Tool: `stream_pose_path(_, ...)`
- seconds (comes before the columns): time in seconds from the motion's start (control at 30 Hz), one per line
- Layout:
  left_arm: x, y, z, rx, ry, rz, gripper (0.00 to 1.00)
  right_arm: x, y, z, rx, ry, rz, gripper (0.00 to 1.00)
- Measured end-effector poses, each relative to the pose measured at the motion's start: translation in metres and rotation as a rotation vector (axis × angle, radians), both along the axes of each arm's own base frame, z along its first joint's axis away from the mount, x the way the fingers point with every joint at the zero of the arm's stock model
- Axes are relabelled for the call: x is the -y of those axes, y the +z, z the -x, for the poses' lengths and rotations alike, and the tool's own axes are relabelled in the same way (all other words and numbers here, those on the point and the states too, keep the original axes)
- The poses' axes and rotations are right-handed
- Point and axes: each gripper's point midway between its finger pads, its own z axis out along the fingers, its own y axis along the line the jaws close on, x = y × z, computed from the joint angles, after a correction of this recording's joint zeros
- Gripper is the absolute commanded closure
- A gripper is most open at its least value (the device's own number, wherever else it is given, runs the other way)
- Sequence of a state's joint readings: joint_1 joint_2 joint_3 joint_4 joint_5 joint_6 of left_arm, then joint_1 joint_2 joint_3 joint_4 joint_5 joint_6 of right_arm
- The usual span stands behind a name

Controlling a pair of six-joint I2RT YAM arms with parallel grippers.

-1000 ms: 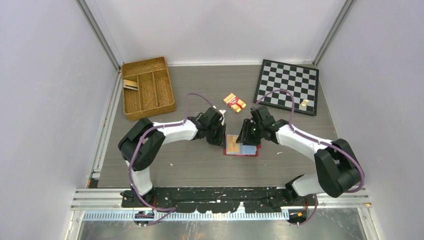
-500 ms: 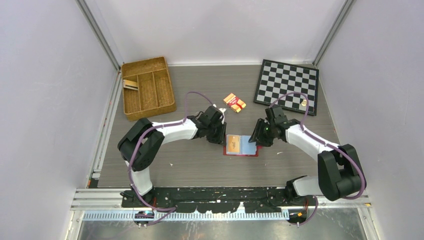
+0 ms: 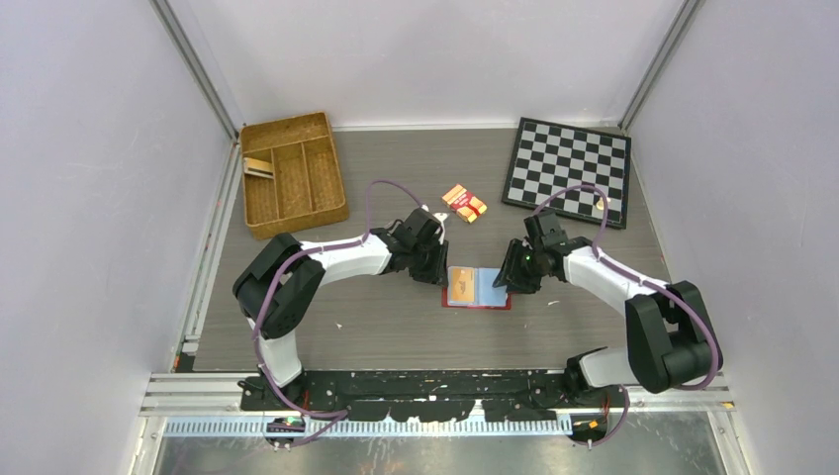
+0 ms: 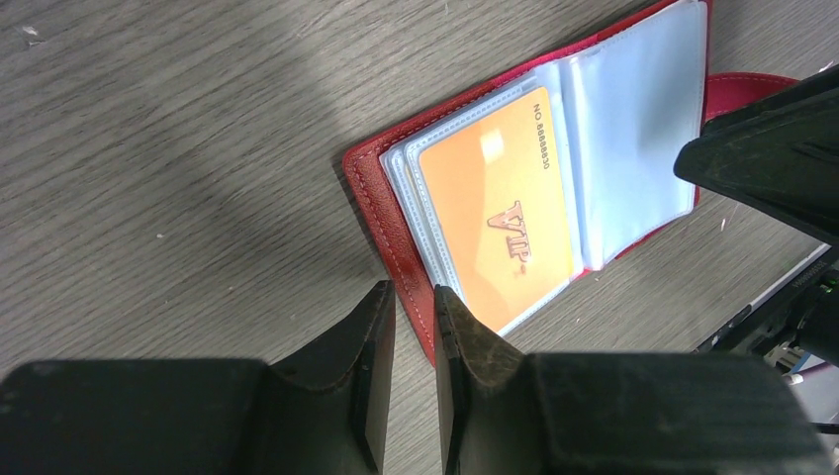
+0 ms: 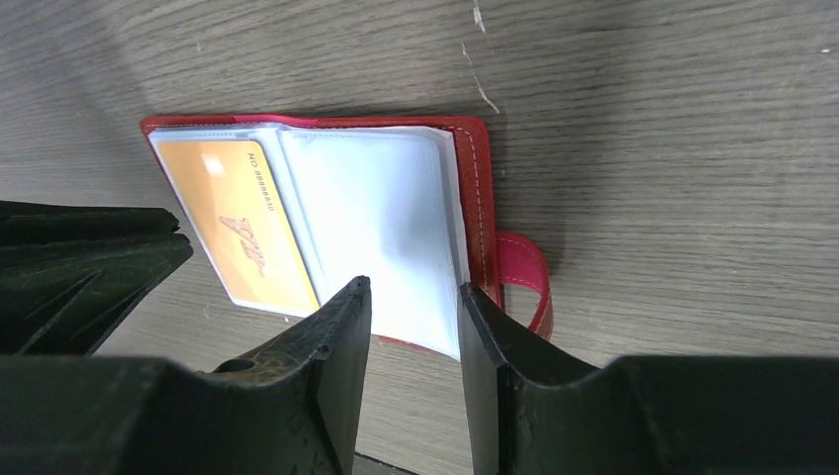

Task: Put the credit cards into the card holder
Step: Turn over the card slot in the card holder.

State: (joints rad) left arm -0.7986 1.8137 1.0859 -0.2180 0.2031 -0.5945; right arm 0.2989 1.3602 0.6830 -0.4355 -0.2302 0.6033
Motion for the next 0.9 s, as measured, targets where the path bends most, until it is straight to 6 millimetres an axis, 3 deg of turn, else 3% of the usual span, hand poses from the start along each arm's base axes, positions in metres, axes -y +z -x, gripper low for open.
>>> stream_pose_path(0.27,0.0,0.0,0.0,0.0,0.0,-0.001,0.78,0.001,-0.008,0.005,-0.025,0.002,0.001,0.6)
stream_pose_path(0.9,0.0,0.0,0.0,0.001,0.001,-0.001,0.79,-0.008,0.007,0.002,0.018,0.022,-0.058,0.69)
